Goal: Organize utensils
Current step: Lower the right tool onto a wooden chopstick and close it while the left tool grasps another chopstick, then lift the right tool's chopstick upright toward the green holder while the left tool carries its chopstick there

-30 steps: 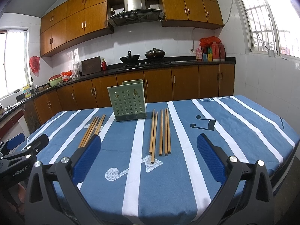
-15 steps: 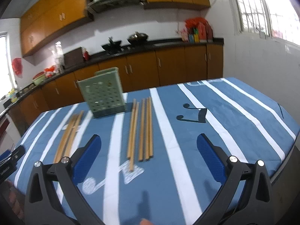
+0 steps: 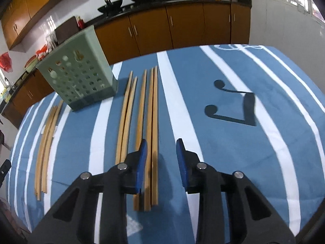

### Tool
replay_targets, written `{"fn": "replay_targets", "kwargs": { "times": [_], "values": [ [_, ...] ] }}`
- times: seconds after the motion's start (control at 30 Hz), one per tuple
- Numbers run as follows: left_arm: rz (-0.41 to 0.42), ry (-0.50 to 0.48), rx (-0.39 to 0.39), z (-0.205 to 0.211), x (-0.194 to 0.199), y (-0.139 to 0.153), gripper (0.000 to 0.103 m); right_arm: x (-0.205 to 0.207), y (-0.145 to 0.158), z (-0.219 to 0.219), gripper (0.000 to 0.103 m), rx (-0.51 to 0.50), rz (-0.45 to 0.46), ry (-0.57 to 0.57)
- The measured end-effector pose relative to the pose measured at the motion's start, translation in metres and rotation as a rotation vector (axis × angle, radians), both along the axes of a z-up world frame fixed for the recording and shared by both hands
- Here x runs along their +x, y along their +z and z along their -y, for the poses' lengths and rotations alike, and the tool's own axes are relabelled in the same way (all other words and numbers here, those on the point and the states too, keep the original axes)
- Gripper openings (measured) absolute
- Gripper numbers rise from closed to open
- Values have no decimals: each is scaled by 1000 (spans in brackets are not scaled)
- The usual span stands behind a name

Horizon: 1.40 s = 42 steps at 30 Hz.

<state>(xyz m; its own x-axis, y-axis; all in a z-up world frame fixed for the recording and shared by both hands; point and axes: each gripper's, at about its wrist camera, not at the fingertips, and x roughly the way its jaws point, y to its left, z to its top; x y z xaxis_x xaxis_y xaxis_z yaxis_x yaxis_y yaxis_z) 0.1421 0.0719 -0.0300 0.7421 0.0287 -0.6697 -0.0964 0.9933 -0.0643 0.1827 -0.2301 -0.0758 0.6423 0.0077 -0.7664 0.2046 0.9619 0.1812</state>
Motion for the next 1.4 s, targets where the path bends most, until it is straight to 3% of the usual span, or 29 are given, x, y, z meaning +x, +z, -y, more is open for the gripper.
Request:
{"fn": "replay_targets", "kwargs": {
  "times": [0.23, 0.3, 0.43, 0.5, 0.7, 0.9, 1.0, 1.17, 1.4],
  "values": [
    [-42, -31, 1, 5, 18, -11, 71, 16, -14, -3, 19, -30, -39, 18],
    [-55, -46, -5, 6, 20, -14, 68, 18, -15, 1, 9, -45, -50, 9],
    [-76, -79, -25, 10, 29, -19, 64, 19, -14, 13, 9, -85, -49, -58],
    [-91, -95, -33, 12, 33, -22, 57, 17, -14, 21, 8, -84, -47, -100],
    [-160, -140, -39, 23, 47, -37, 35, 15, -14, 18, 8, -119, -37, -87],
    [-200, -155, 6, 30, 53, -46, 21, 15, -15, 18, 8, -124, -34, -84],
    [-203, -148, 31, 31, 57, -46, 18, 15, -14, 14, 13, -138, -34, -73],
    [-196, -119, 88, 31, 77, -47, 9, 21, -15, 5, 11, -164, -30, -26],
    [-164, -91, 48, 8, 98, -48, 7, 37, -15, 22, 8, -116, -16, -53]
  ]
}}
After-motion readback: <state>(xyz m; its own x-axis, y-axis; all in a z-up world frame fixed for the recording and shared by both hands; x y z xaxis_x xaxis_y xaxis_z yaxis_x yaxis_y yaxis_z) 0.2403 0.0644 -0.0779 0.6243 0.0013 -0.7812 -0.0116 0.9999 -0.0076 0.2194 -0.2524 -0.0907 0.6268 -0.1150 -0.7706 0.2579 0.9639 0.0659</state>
